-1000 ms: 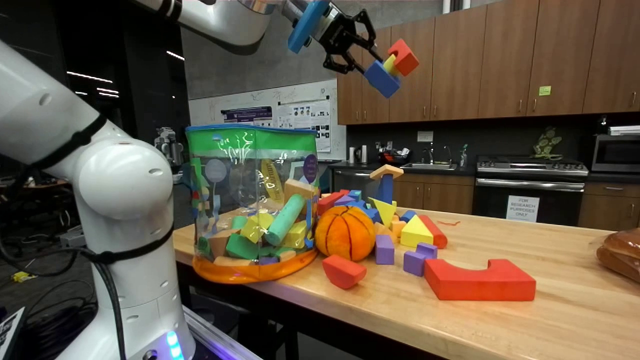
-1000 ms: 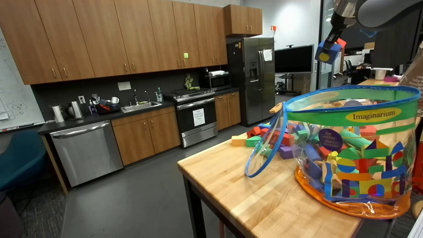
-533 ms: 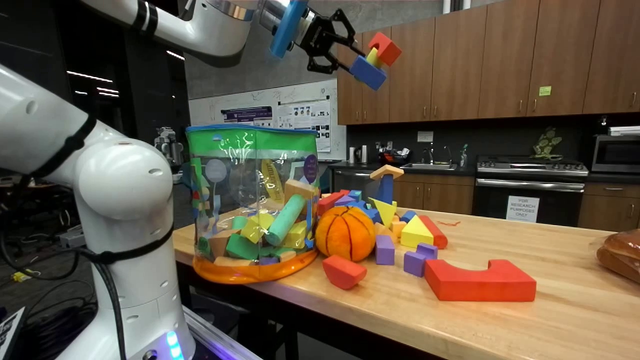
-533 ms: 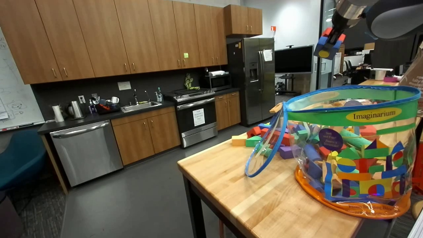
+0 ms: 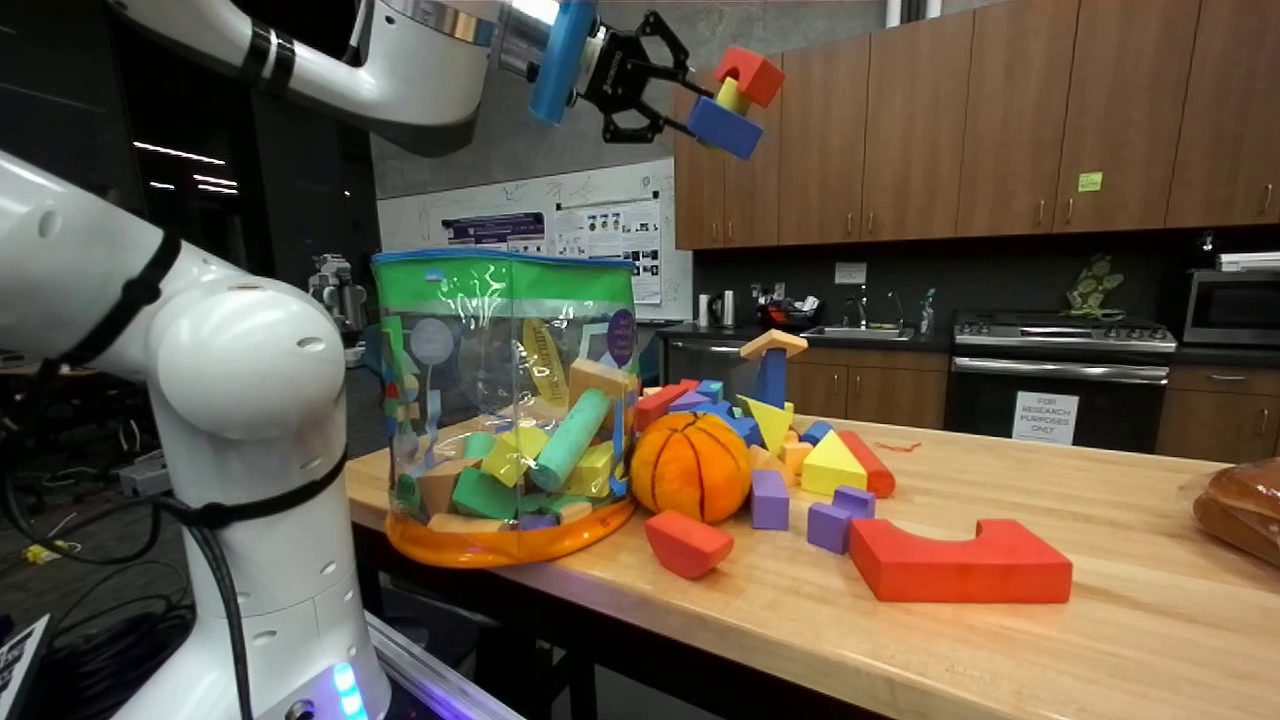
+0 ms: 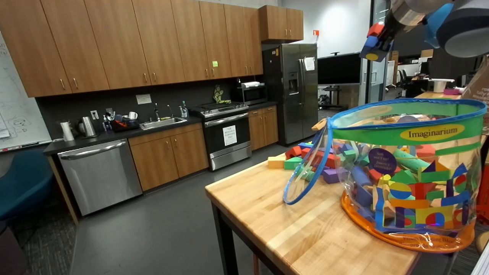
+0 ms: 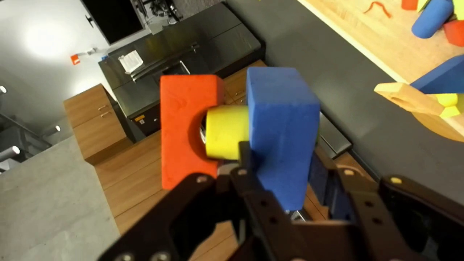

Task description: Pick up the piece with orange, yellow and blue blocks and put it in the clear bag

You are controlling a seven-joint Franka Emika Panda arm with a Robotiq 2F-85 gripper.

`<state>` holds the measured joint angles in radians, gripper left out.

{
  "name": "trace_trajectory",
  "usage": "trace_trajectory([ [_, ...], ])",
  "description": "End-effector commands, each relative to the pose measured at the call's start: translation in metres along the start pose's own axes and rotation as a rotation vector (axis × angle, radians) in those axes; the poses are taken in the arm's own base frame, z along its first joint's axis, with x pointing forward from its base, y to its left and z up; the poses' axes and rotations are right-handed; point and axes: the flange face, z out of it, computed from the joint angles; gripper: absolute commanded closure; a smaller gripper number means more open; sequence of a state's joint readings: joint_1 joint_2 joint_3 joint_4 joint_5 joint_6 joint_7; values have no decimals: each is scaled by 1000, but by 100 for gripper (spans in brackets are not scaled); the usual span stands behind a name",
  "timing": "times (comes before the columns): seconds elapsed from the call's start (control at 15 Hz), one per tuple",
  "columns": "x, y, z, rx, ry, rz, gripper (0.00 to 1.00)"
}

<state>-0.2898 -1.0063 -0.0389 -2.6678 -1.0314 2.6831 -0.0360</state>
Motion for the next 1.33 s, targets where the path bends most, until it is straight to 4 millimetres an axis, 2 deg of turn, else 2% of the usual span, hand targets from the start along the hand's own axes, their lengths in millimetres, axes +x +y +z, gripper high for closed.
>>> trace_trajectory([
  [0.0, -8, -11, -13, 30, 102, -45, 85],
  [0.13, -12, -11, -15, 94, 150, -22, 85],
  [0.33, -22, 3, -13, 196, 173, 46, 85],
  [0.53, -42, 19, -10, 284, 170, 100, 85],
  [0.73, -55, 26, -12, 327, 146, 107, 85],
  [0.93, -56, 25, -24, 329, 146, 60, 85],
  [1.27, -45, 21, -54, 301, 186, -34, 85],
])
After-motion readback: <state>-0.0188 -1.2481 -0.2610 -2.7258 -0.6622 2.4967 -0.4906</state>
